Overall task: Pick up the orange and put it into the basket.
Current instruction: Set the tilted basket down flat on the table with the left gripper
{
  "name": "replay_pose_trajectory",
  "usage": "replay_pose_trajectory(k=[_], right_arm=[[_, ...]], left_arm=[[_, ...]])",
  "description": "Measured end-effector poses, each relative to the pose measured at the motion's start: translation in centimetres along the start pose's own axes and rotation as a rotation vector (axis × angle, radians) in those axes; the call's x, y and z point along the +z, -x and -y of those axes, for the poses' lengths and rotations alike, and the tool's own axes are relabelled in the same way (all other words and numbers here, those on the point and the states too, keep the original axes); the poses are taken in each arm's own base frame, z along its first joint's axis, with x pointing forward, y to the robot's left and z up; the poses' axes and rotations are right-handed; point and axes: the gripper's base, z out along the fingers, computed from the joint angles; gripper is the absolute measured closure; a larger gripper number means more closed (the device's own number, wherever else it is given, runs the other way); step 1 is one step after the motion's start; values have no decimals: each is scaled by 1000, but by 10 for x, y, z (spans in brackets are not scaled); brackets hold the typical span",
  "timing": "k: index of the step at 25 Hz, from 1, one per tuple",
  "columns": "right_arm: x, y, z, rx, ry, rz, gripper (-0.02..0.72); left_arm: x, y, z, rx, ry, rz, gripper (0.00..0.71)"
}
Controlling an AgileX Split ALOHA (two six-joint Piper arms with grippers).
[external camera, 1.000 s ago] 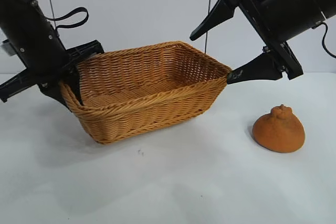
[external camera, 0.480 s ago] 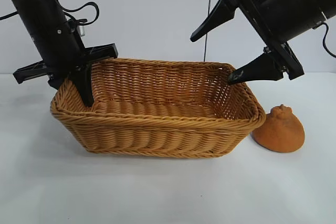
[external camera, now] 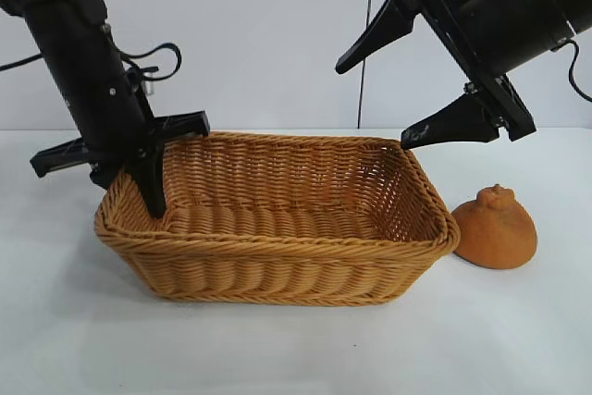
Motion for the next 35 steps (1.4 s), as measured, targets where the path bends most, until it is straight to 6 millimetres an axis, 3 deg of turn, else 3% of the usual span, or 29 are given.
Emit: replay_pose_trajectory(k=[5,7,9,12,15,19,26,30,35], right_arm=[[0,0,0,0,0,0,106],[0,0,0,0,0,0,106],[0,0,0,0,0,0,106],[0,0,0,0,0,0,106],[0,0,0,0,0,0,106],[0,0,0,0,0,0,106],[0,0,0,0,0,0,106],[0,0,0,0,0,0,106],[0,0,0,-2,-2,-1,106]], left_arm=[[1,0,1,-11,-14,-4,622],[1,0,2,-19,-23,-5,584],[1,-1,3,-30,-37,-8,469],[1,-1,4,-37,-46,-15,216],[-1,-2,5,-32,-49,-22,125],[-19,-3,9,-12,-65,15,100],[-83,4,12,127,40,139,98],[-116,14,-10,142,142,199,98],[-138,20,-49,101,228,208,98]])
